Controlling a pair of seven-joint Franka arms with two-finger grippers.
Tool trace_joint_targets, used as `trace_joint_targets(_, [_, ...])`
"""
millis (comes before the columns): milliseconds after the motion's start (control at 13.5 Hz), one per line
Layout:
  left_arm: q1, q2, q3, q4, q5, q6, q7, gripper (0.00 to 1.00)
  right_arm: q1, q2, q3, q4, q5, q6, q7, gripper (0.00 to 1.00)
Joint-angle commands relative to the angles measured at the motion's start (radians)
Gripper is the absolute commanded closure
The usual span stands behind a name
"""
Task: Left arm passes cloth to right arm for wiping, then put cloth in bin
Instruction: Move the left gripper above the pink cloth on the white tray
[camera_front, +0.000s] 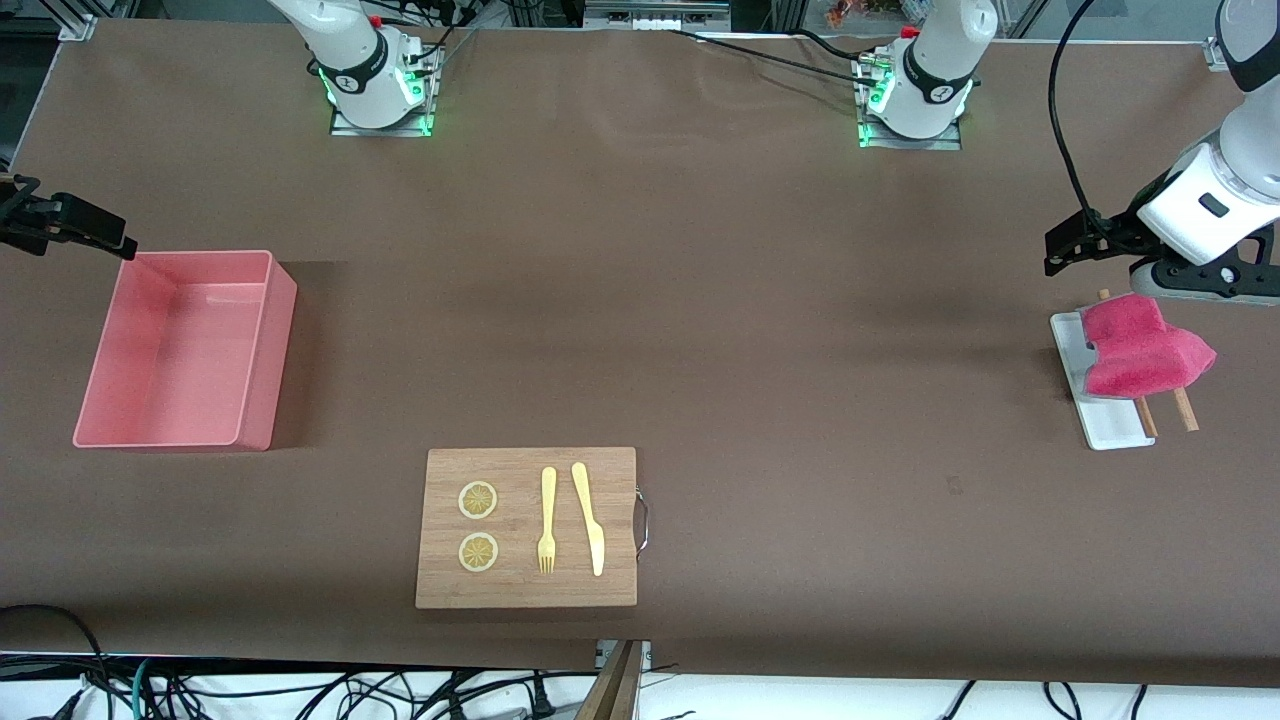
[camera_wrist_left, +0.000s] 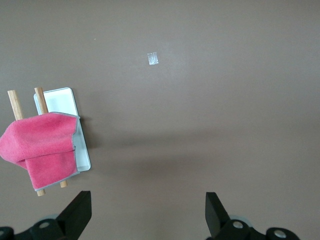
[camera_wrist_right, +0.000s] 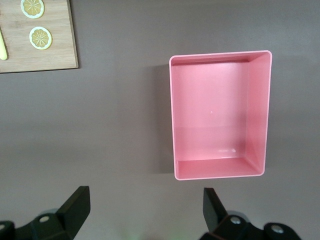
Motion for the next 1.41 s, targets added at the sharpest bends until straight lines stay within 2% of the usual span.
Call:
trace_joint_targets(0, [0.002, 0.0, 0.004, 0.011, 0.005, 0.017, 0.0, 0.0, -0.007, 0.007, 0.002, 0.022, 0.007, -0.004, -0.007, 0.0])
trace_joint_targets(1333, [0.029, 0.033, 0.005, 0.028, 0.005, 0.018, 0.005, 0.0, -0.001, 0.012, 0.008, 0.022, 0.007, 0.01, -0.009, 0.0])
